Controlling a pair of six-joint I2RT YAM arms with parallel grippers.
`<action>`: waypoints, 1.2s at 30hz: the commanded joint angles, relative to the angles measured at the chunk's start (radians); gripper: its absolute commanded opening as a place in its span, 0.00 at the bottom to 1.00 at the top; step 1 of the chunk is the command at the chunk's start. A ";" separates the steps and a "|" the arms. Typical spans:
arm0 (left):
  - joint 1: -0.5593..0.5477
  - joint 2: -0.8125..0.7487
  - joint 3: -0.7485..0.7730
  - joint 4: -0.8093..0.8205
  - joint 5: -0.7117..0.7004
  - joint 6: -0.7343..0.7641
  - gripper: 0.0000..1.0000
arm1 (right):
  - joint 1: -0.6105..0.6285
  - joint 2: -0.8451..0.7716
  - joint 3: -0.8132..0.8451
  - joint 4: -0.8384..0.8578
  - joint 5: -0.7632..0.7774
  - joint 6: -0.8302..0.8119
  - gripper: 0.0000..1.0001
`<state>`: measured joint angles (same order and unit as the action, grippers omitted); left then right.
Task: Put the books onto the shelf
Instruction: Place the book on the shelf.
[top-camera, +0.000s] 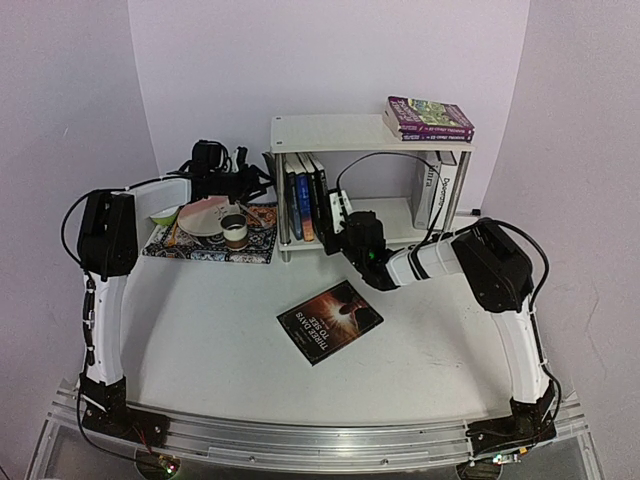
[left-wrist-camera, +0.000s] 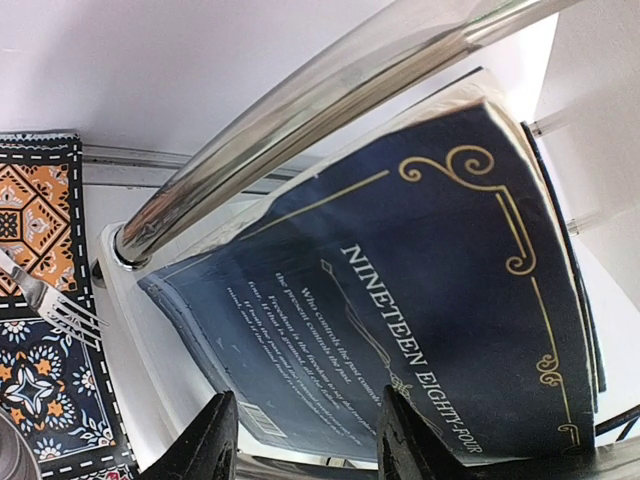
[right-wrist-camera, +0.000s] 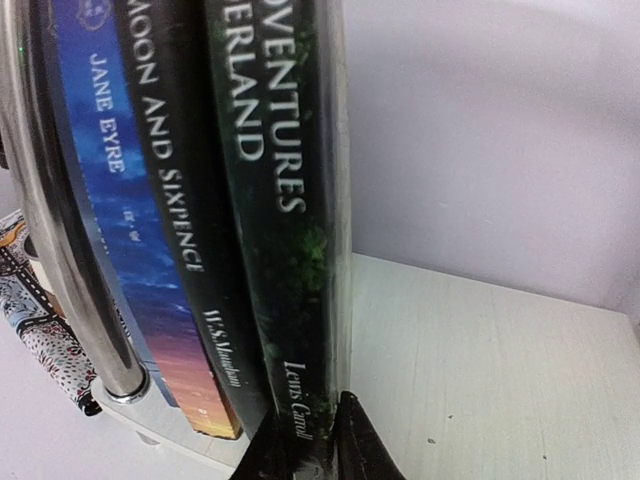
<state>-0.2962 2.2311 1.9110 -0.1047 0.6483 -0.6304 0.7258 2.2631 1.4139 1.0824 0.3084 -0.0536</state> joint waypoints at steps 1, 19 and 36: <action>-0.006 0.004 0.059 0.028 0.025 -0.009 0.48 | 0.026 0.012 0.074 0.038 -0.054 -0.001 0.19; -0.012 0.043 0.114 0.028 0.034 -0.024 0.47 | 0.034 -0.099 -0.090 0.042 -0.030 -0.013 0.38; -0.013 0.085 0.176 0.028 0.043 -0.039 0.45 | 0.029 -0.036 -0.001 0.046 -0.009 -0.090 0.08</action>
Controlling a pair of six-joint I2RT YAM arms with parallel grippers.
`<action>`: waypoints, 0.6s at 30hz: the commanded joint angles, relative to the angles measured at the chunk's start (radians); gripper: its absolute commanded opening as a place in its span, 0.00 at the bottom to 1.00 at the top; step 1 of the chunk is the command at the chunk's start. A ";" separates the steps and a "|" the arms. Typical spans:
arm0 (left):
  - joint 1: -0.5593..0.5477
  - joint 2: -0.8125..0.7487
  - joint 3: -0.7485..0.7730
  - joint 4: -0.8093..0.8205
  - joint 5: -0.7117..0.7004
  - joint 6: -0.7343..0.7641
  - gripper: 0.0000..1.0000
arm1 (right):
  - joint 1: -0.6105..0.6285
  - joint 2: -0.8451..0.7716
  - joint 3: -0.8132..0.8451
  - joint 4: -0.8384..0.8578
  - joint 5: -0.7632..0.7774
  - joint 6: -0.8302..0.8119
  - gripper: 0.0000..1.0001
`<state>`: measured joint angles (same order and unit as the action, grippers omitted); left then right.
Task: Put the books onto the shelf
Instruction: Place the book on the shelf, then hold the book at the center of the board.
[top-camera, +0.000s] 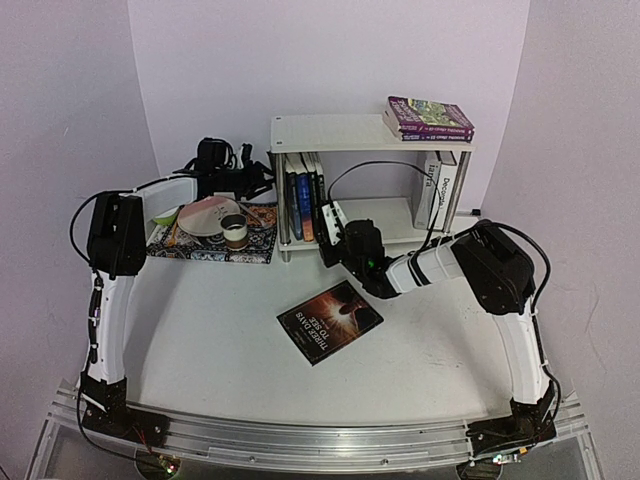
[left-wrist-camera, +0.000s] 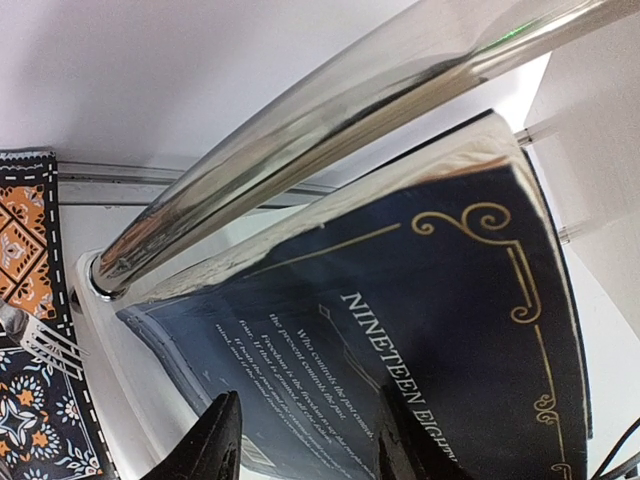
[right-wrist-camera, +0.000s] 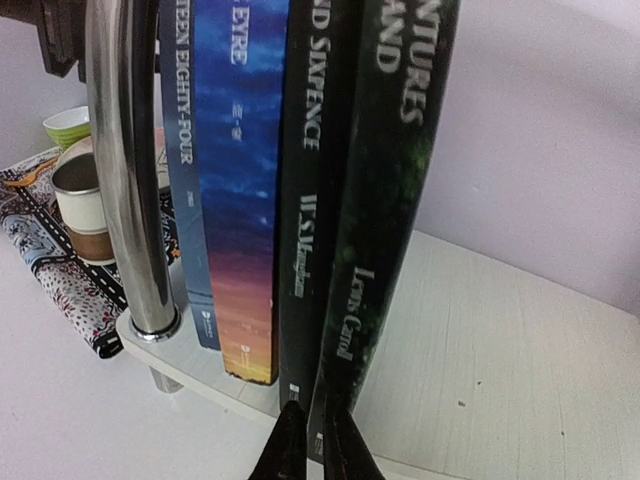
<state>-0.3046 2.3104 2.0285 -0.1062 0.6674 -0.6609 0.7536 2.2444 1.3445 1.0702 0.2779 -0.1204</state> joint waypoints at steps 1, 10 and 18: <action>-0.004 0.006 0.060 0.030 0.026 -0.009 0.45 | -0.001 -0.016 0.073 0.059 0.021 -0.022 0.08; -0.004 0.006 0.062 0.030 0.028 -0.011 0.45 | -0.021 0.008 0.107 0.048 -0.009 -0.005 0.07; -0.004 -0.003 0.049 0.030 0.030 -0.014 0.45 | -0.023 -0.002 0.106 0.030 -0.078 0.023 0.11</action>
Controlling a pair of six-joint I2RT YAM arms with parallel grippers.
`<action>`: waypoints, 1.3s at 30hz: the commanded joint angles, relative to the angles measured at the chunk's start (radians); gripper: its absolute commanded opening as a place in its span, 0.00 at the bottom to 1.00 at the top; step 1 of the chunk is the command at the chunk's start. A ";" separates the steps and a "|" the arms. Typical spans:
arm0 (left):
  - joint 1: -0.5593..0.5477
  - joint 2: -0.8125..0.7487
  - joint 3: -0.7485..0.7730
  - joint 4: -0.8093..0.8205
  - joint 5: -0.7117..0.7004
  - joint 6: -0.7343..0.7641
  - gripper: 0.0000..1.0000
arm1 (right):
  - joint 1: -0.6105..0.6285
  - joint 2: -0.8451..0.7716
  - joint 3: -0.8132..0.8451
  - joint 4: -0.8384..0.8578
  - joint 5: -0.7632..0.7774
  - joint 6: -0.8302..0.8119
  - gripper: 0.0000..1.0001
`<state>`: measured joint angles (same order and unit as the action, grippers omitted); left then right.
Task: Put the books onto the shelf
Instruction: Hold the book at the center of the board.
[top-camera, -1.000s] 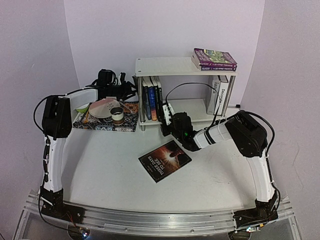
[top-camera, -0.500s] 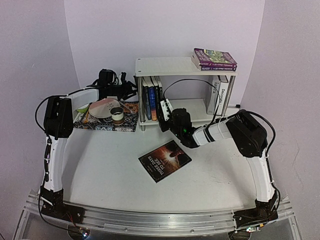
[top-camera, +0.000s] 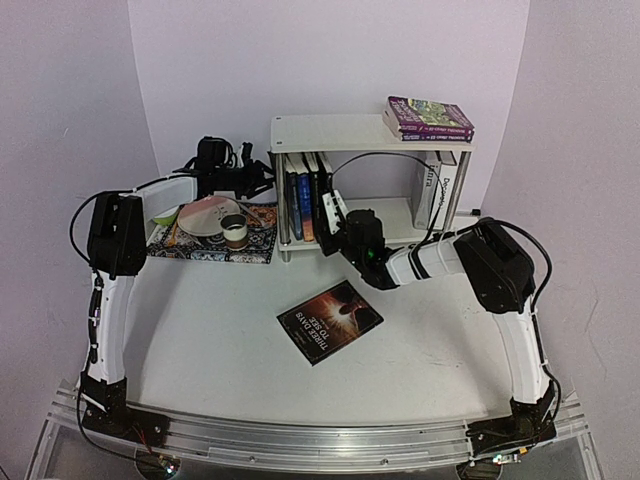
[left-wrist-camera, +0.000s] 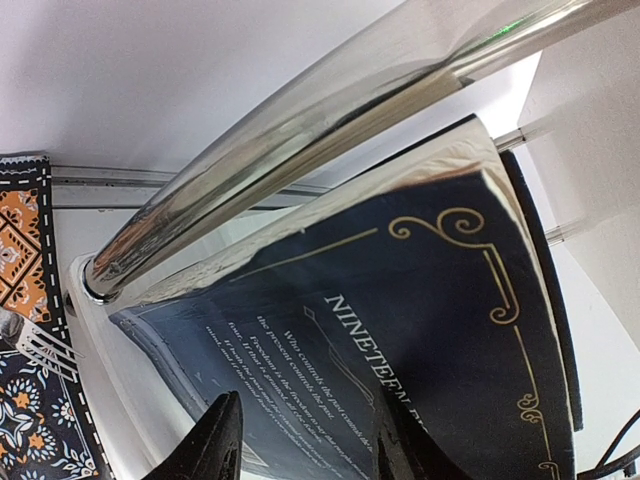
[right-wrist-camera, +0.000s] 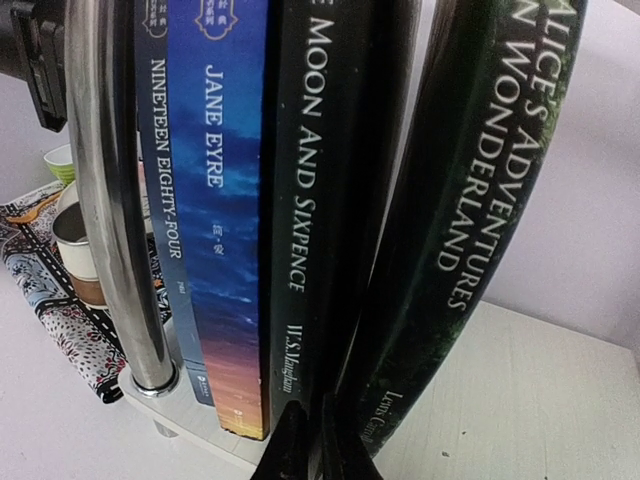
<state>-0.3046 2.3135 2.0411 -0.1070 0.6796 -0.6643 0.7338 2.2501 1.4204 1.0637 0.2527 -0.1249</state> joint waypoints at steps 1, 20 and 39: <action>-0.004 -0.012 0.029 0.032 0.015 -0.011 0.45 | -0.002 -0.016 0.020 0.034 -0.069 0.031 0.14; -0.004 -0.200 -0.230 0.030 0.011 0.029 0.52 | -0.039 -0.320 -0.356 -0.006 -0.028 0.167 0.67; -0.148 -0.797 -1.075 0.029 -0.111 -0.035 1.00 | -0.044 -0.561 -0.305 -1.051 -0.358 0.528 0.96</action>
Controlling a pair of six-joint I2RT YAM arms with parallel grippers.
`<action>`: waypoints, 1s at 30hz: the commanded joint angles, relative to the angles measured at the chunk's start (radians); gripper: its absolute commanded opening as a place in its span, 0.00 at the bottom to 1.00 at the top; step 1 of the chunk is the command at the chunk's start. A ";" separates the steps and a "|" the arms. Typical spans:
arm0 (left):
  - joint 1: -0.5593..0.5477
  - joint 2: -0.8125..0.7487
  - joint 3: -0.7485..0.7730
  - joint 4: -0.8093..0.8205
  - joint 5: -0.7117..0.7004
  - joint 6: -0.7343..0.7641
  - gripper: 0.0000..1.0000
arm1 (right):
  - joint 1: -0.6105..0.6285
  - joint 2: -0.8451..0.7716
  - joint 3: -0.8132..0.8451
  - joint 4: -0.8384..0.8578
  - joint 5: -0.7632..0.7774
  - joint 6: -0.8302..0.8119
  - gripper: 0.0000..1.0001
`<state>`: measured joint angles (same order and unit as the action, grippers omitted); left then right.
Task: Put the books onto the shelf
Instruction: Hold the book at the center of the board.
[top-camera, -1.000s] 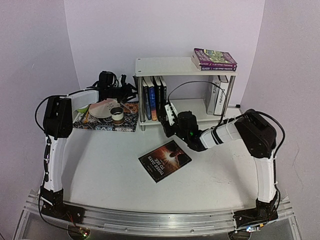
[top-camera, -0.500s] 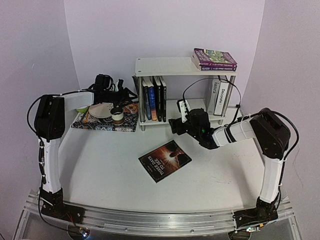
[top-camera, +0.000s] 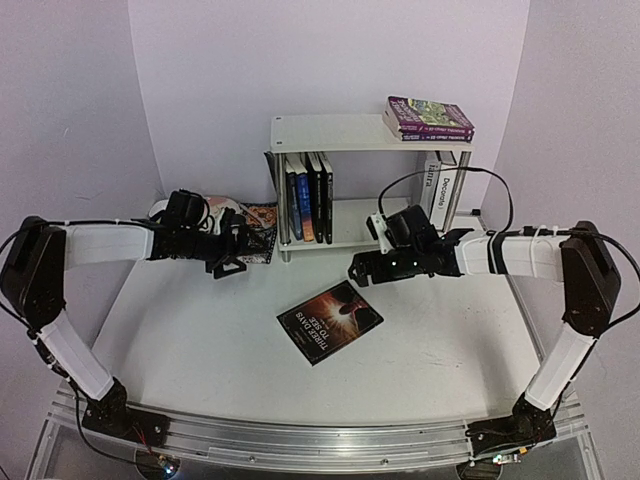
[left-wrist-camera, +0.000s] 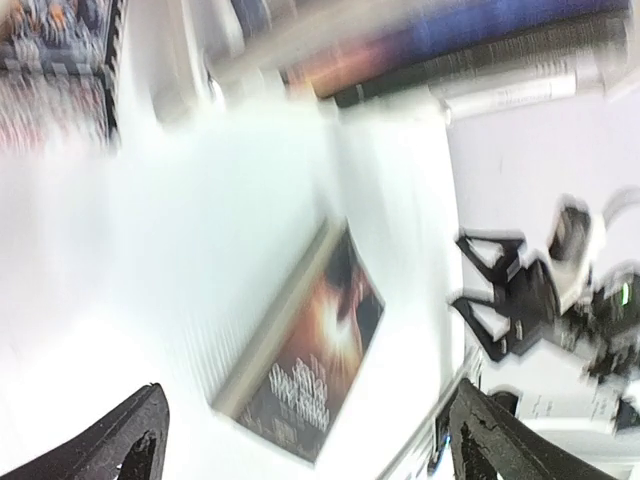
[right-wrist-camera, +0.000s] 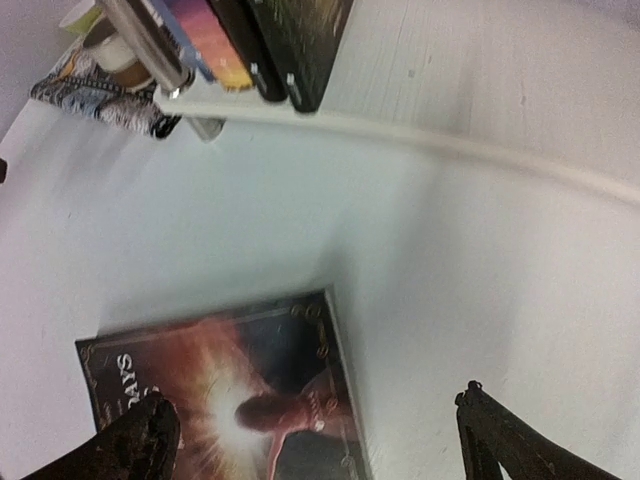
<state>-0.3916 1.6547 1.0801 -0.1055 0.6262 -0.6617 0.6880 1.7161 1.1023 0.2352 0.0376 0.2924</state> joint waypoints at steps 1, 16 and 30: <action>-0.080 -0.166 -0.148 0.027 -0.064 -0.059 1.00 | 0.000 -0.025 0.009 -0.234 -0.152 0.114 0.95; -0.248 -0.220 -0.355 0.081 -0.102 -0.188 0.99 | -0.085 0.178 0.067 -0.314 -0.354 0.153 0.89; -0.272 -0.026 -0.336 0.212 -0.108 -0.232 0.81 | -0.066 0.163 0.005 -0.307 -0.480 0.189 0.47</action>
<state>-0.6548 1.5864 0.7170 0.0418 0.5282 -0.8806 0.6033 1.9156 1.1358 -0.0299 -0.4026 0.4717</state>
